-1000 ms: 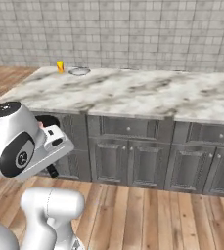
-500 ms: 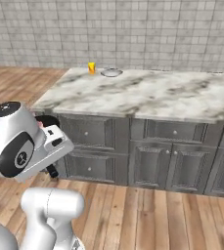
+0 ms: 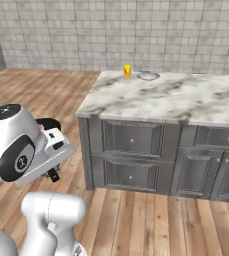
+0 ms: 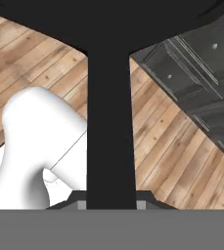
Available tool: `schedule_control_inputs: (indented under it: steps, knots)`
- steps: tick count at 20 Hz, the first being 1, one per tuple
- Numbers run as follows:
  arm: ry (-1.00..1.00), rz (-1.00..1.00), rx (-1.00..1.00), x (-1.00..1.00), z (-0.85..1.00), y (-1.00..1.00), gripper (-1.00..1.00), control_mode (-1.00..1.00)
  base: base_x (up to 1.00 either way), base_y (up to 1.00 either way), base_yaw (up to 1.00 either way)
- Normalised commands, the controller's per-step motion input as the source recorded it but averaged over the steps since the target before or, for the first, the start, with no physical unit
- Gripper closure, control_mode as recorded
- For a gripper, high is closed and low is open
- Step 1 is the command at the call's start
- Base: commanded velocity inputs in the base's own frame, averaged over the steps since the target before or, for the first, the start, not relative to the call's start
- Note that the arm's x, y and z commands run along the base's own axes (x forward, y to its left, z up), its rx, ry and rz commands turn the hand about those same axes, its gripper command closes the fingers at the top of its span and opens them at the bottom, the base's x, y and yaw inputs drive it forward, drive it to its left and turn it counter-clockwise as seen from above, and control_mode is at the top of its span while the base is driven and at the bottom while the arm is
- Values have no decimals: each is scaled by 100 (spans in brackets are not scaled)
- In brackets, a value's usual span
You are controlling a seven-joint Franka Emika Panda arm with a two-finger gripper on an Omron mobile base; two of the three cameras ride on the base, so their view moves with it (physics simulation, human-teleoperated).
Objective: Pick up the pan with the steak in it and place it on the dining table. Then place the steak on the plate.
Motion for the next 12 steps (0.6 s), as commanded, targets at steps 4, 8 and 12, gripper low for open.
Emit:
schedule_control_inputs:
  steps: [4, 8, 12]
  knots:
    - [0, 0, 0, 0, 0, 0, 100, 100, 4, 100, 0]
    - [0, 0, 0, 0, 0, 0, 100, 100, 1, 100, 0]
    - [0, 0, 0, 0, 0, 0, 100, 100, 0, 100, 0]
